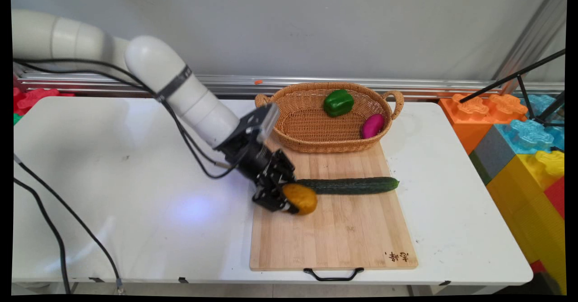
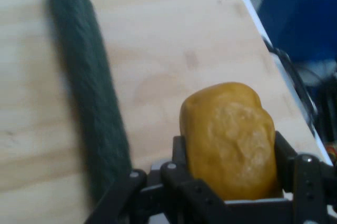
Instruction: Place the picked object in the vegetable basket
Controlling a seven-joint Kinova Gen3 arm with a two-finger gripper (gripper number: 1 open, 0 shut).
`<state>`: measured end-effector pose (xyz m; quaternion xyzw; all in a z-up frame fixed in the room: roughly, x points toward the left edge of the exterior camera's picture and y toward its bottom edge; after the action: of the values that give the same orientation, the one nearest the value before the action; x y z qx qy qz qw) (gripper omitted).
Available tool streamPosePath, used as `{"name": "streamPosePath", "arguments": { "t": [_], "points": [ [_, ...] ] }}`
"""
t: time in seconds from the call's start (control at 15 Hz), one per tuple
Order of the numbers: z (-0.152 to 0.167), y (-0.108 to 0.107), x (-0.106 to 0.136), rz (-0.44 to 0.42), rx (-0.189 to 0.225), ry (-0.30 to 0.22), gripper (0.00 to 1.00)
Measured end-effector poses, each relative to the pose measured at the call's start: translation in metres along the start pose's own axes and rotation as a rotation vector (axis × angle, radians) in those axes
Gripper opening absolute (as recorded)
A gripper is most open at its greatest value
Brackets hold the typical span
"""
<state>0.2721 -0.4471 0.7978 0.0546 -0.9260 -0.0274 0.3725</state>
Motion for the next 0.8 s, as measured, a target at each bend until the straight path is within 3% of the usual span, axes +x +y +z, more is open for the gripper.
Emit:
{"name": "streamPosePath", "arguments": {
  "t": [0.2,0.33,0.47,0.8],
  "points": [
    [-0.021,-0.013,0.026,-0.018,0.102,0.060,0.00],
    [-0.039,-0.033,0.044,-0.023,0.229,0.101,0.00],
    [-0.052,-0.052,0.053,-0.039,0.332,0.115,0.00],
    [-0.066,-0.102,0.050,-0.130,0.542,0.068,0.00]
  ]
}}
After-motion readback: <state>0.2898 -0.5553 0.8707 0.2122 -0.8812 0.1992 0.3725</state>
